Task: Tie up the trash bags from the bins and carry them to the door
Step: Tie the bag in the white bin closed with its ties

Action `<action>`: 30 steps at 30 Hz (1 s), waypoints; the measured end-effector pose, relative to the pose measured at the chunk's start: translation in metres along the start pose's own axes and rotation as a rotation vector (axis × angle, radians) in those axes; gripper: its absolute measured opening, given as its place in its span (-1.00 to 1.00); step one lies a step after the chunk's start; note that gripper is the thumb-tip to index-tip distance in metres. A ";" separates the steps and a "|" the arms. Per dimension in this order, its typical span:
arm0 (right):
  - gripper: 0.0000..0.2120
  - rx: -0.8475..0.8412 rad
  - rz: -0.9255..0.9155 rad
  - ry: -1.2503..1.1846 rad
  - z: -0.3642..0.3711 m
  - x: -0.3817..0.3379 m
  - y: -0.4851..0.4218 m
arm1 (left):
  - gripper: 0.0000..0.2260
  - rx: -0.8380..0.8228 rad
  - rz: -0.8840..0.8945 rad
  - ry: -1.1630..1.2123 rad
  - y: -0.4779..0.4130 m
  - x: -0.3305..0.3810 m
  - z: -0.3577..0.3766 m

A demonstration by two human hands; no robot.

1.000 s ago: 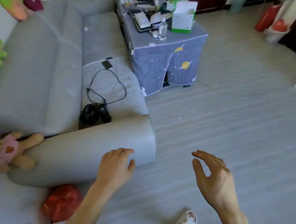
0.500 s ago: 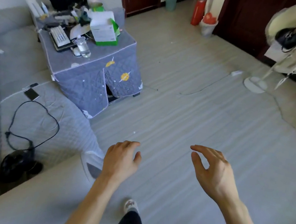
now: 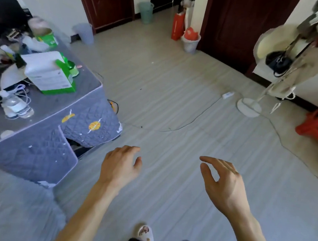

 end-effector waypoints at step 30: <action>-0.81 0.042 0.130 -0.002 0.027 0.237 -0.851 | -0.64 -0.226 -0.014 0.030 -0.843 0.248 0.055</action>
Point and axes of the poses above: each hand's wrist, its own y-axis away from the middle knuckle, its own z-axis out of the palm, x = y × z, the point moved 7 cm from there along -y, towards the middle knuckle, and after that the axes turned 9 degrees about -z, right-handed, at the moved point
